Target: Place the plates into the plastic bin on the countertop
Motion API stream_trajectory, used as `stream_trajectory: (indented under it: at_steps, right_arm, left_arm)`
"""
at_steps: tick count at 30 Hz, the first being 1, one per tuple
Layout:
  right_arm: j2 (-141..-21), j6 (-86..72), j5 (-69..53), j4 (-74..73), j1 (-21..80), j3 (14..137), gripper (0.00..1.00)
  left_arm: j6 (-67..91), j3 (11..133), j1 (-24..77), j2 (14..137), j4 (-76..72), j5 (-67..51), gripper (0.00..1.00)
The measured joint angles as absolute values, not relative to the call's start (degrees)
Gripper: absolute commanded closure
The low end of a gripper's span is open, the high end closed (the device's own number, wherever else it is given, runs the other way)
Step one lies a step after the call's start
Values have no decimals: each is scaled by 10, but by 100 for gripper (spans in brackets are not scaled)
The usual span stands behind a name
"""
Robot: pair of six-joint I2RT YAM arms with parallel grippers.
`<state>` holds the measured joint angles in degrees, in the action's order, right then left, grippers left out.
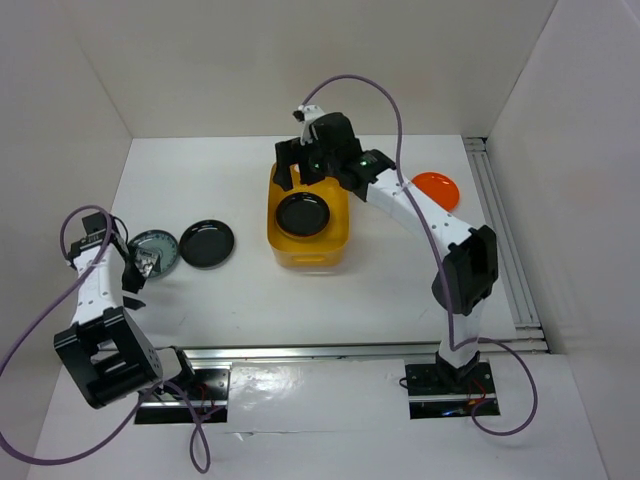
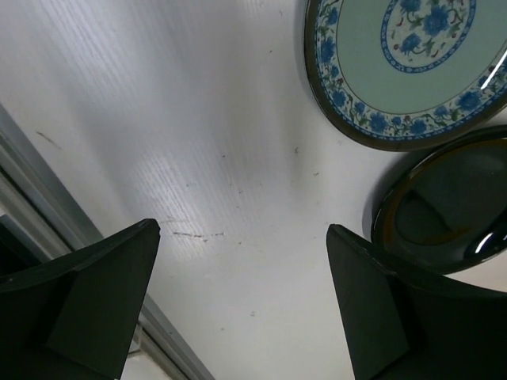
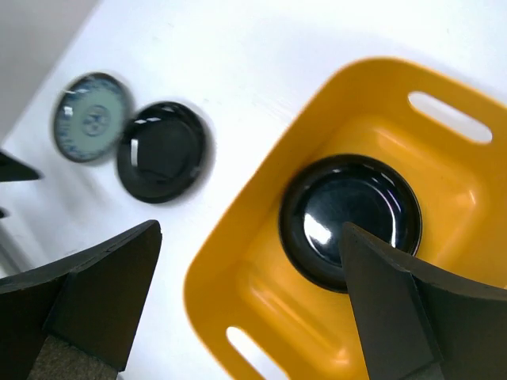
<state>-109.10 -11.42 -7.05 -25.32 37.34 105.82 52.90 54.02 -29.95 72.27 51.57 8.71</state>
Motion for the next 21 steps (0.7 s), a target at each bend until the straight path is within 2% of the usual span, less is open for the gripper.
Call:
stream_trajectory:
  at_steps: [5, 12, 21]
  right_arm:
    - [-1040, -108, -116, -253, 368, 1057, 0]
    - [-1024, -106, -142, -250, 368, 1044, 0]
    - [-1024, -103, -140, -255, 368, 1036, 0]
  left_arm:
    - [537, 488, -303, 719, 453, 87, 0]
    - [544, 477, -305, 724, 372, 90, 2]
    - [545, 478, -305, 806, 313, 94, 4]
